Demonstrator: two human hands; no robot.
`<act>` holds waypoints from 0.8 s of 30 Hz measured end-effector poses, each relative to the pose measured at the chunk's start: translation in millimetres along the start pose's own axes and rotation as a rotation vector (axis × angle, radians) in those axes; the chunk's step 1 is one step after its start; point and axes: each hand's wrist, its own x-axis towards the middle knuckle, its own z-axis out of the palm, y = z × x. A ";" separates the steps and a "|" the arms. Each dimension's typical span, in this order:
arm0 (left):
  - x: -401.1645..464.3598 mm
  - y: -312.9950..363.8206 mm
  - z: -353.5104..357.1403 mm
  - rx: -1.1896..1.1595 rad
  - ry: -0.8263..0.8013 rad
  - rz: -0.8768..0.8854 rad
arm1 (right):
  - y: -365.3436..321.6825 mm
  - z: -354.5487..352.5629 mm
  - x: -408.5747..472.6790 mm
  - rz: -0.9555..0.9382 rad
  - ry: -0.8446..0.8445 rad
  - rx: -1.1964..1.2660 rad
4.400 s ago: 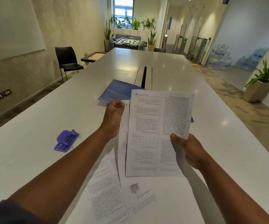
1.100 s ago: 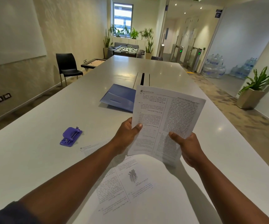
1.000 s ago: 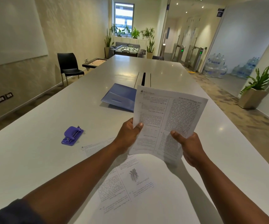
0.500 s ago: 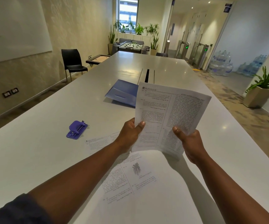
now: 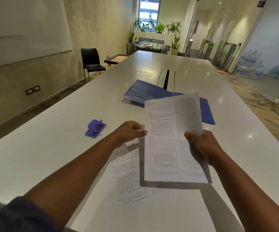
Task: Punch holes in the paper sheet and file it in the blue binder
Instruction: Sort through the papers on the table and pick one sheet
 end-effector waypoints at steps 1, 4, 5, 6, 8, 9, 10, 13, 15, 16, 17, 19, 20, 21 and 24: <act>2.4 -6.8 -8.7 0.142 0.033 -0.037 | 2.2 4.9 -0.1 0.031 -0.030 -0.005; 7.8 -26.2 -31.9 0.627 0.022 -0.159 | 8.6 19.8 0.4 0.073 -0.122 -0.053; 8.7 -31.2 -38.5 0.760 -0.017 -0.191 | 10.9 24.2 1.4 0.079 -0.148 -0.064; 9.3 -35.8 -44.3 0.871 -0.052 -0.212 | 13.3 28.3 2.7 0.080 -0.167 -0.075; 9.0 -41.7 -52.4 1.007 -0.088 -0.253 | 18.2 35.9 6.0 0.082 -0.197 -0.090; 8.9 -43.5 -55.0 1.025 -0.094 -0.275 | 20.6 39.5 7.8 0.086 -0.213 -0.089; 9.3 -45.0 -57.0 1.028 -0.095 -0.289 | 23.1 42.8 9.7 0.088 -0.226 -0.090; 11.3 -44.8 -61.5 1.010 -0.091 -0.323 | 28.0 50.0 13.8 0.097 -0.248 -0.086; 12.8 -45.2 -63.1 0.983 -0.093 -0.350 | 30.3 53.7 16.1 0.104 -0.269 -0.080; 13.7 -45.8 -63.7 0.966 -0.088 -0.369 | 31.1 55.0 16.9 0.106 -0.279 -0.080; 14.1 -46.4 -64.1 0.949 -0.081 -0.384 | 32.1 56.0 17.5 0.109 -0.286 -0.080; 14.0 -46.9 -64.8 0.923 -0.071 -0.406 | 34.2 56.8 18.5 0.112 -0.290 -0.085; 14.4 -46.9 -65.0 0.910 -0.062 -0.407 | 35.2 56.5 19.2 0.111 -0.287 -0.094; 14.0 -46.9 -64.9 0.893 -0.048 -0.402 | 36.0 56.0 19.6 0.107 -0.285 -0.104; 16.1 -52.0 -63.1 0.714 0.068 -0.359 | 39.1 53.2 22.3 0.105 -0.280 -0.113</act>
